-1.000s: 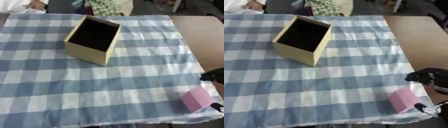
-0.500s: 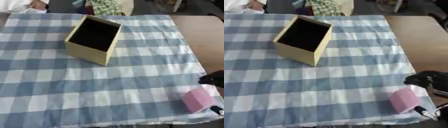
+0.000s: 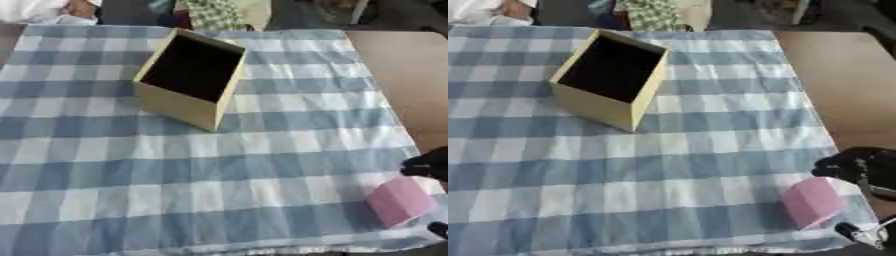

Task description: Pick up objects on the table and place them in the box.

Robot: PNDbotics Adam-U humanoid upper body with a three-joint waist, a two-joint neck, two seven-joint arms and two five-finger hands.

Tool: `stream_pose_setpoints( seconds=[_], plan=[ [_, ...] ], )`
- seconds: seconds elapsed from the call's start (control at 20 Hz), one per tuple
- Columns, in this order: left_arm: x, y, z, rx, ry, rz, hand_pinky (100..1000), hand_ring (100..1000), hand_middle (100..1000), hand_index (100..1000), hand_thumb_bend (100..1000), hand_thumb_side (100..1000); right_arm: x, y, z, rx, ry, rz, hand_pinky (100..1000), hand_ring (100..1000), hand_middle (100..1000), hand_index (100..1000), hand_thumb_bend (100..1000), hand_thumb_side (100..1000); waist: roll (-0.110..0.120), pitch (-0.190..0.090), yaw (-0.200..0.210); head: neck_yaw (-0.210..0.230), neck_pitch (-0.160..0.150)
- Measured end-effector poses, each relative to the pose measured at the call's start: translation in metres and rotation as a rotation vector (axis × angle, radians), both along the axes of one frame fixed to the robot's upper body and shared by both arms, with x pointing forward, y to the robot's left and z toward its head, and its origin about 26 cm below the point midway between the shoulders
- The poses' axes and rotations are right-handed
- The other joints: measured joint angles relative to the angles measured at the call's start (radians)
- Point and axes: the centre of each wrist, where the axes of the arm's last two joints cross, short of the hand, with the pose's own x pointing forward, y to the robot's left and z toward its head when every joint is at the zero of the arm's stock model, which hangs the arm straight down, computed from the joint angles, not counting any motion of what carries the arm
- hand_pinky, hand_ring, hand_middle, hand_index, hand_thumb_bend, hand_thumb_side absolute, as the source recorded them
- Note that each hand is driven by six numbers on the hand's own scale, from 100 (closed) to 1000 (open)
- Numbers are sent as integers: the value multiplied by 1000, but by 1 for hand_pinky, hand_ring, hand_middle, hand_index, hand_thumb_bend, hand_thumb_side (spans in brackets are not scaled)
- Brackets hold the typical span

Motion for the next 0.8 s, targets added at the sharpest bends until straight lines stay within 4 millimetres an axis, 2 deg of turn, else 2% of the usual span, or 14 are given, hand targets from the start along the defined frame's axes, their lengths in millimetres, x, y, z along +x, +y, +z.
stream_pose_setpoints(
  seconds=[0.8],
  plan=[
    [0,0,0,-2,-1,-3,477,637,582,694,230,864,2,5,-2,-19,15,8,940,917,926,1000,322,675,1,11,12,-8,-9]
  ],
)
